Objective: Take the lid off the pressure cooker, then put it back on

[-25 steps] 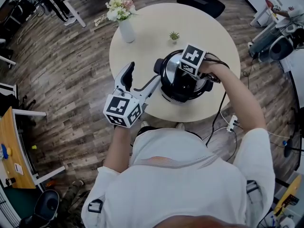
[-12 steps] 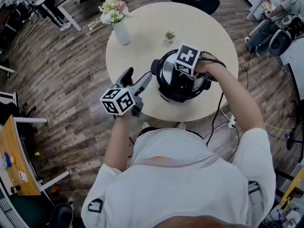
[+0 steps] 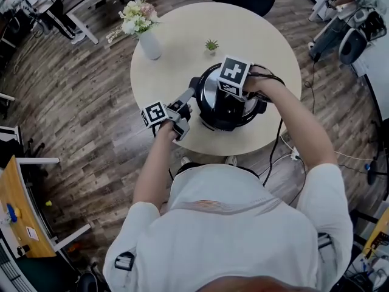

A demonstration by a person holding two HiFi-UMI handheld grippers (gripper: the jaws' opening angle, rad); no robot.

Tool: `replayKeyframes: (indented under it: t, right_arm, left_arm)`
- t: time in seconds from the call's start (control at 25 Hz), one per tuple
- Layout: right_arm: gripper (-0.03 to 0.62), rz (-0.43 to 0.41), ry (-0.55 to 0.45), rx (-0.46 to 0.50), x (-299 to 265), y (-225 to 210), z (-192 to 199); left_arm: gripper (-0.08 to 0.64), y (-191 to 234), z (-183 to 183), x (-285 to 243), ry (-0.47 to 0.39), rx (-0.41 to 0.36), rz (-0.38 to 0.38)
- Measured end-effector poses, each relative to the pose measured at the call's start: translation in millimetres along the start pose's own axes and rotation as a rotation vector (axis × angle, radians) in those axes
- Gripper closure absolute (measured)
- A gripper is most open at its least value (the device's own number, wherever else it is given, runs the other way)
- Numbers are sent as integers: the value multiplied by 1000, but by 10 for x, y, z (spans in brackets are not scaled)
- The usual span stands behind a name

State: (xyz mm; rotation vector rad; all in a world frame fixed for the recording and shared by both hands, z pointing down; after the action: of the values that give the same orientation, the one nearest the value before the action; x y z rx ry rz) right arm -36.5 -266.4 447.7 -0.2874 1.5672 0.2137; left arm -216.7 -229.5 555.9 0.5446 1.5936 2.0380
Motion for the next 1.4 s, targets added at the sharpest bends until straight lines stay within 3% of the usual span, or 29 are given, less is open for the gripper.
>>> replayKeyframes:
  t: [0.12,0.24,0.28,0.52,1.04,1.4]
  right_arm:
    - [302,0,1,-3,-1,-2,-3]
    - [303,0,6,-3,4,3,-11]
    - [302,0,7,-3,5,6,-10]
    - [302,0,9,-7,15,21,-11]
    - [301,-3,15,-99,9,4,-38]
    - [299,-19,16,-320,-7,-55,-66]
  left_arm:
    - [286,29,-39,-28,-49,103,75]
    - [295,64,-39,-74,-34,133,118]
    - [300,71,-35,-88,-29,138,120]
    - [488,172,12,-72,-21,171,23]
    - [499,187,44,-63,-19,237,55]
    - [499,212,12,-48,-16,212,73]
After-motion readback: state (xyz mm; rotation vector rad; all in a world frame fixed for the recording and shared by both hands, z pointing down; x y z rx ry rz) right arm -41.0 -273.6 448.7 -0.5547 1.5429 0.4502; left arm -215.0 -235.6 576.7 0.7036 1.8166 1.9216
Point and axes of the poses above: the fingertips, and each gripper's own axes: x backward along the fingers, y to its left, z out of its underside, the point moved 7 cm from there along x, backward along the fingers, and after that the axes turned 6 degrees about y, right-handed, at the moved point
